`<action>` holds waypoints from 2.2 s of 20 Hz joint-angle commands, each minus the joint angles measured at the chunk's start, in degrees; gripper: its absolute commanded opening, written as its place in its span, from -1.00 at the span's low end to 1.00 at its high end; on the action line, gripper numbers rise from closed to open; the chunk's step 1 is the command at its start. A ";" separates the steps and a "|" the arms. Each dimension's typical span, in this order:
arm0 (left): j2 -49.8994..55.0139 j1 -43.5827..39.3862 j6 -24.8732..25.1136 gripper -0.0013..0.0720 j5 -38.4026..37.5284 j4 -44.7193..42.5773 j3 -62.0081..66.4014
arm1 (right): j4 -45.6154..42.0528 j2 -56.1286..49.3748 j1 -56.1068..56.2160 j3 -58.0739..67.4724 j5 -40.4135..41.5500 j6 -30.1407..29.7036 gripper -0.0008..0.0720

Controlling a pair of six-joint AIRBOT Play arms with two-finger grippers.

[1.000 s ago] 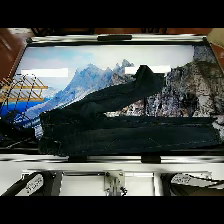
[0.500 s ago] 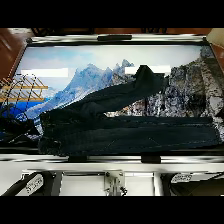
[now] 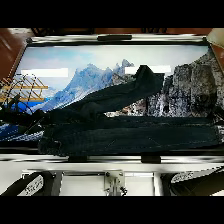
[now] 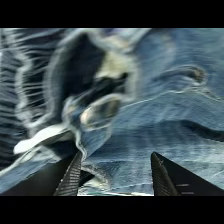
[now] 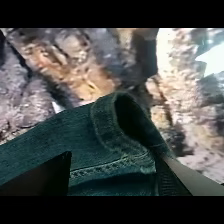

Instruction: Fold the shirts.

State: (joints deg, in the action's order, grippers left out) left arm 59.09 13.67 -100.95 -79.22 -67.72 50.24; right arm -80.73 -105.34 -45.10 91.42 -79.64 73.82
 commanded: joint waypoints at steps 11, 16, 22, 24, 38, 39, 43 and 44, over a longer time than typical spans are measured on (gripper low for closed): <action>0.07 -2.86 -1.36 0.49 2.34 -0.09 0.07 | 2.16 0.26 -0.11 2.32 -1.81 -2.54 -0.59; 0.07 -2.86 -1.36 0.49 3.41 -1.75 0.04 | 8.96 1.60 0.37 8.57 -1.20 2.56 -0.59; 0.07 -2.86 -1.36 0.49 4.09 -1.70 0.04 | 12.81 1.16 2.80 8.57 3.89 12.11 -0.40; 0.07 -2.86 -1.36 0.48 4.02 -1.70 0.04 | 14.14 1.18 3.15 8.57 4.55 11.98 0.19; 3.19 -2.86 2.71 0.68 17.86 -4.31 0.11 | 19.32 5.99 24.06 8.57 15.15 7.04 0.35; 4.72 -2.86 2.73 0.64 17.53 -4.52 0.07 | 19.32 5.09 26.95 8.57 19.69 10.14 0.76; 9.22 -2.86 2.80 0.25 16.52 -4.48 0.07 | 19.23 -1.36 33.90 8.57 30.88 19.47 0.77; 9.38 -2.89 3.61 -0.09 16.61 -4.48 0.07 | 19.45 -3.19 34.25 8.57 31.56 21.70 0.77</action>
State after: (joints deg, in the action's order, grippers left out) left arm 66.41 10.81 -98.13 -63.09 -72.03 50.33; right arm -61.43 -104.44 -14.83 99.94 -55.99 87.79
